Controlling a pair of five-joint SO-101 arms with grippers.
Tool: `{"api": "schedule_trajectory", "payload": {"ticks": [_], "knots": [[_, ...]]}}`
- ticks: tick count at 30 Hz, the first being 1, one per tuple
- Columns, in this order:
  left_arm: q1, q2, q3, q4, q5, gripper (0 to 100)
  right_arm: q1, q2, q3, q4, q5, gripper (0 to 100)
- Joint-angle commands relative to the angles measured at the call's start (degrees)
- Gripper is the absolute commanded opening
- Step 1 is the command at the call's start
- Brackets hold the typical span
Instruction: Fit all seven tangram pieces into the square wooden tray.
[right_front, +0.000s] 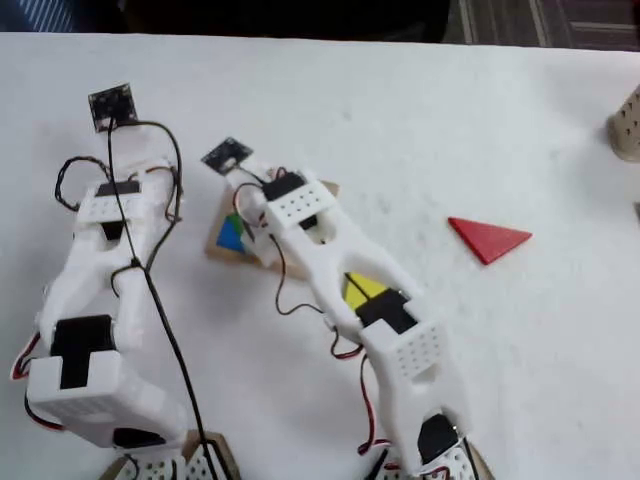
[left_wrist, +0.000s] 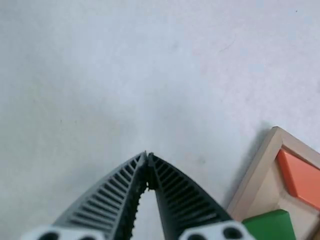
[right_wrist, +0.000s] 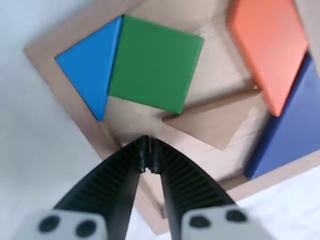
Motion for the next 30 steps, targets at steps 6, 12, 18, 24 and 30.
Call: {"api": "schedule_trajectory", "payload": {"ticks": [6,12,18,24,30], "knots": [[-0.9,-0.4,-1.8,-1.9,0.1,2,-1.3,-15.3,19.9,-3.8,2.2,1.8],[-0.9,-0.4,-1.8,-1.8,0.1,2,-2.6,-35.2,44.4,-14.3,3.3,1.8],[-0.9,-0.4,-1.6,-1.7,0.1,2,0.5,-40.0,52.5,-13.8,3.3,1.8],[-0.5,-0.4,-1.4,-1.7,0.1,2,8.0,-45.5,54.2,-12.4,3.3,1.8],[-0.5,-0.4,-1.4,-1.8,0.1,2,12.1,-63.9,65.8,-16.7,-4.7,1.8]]}}
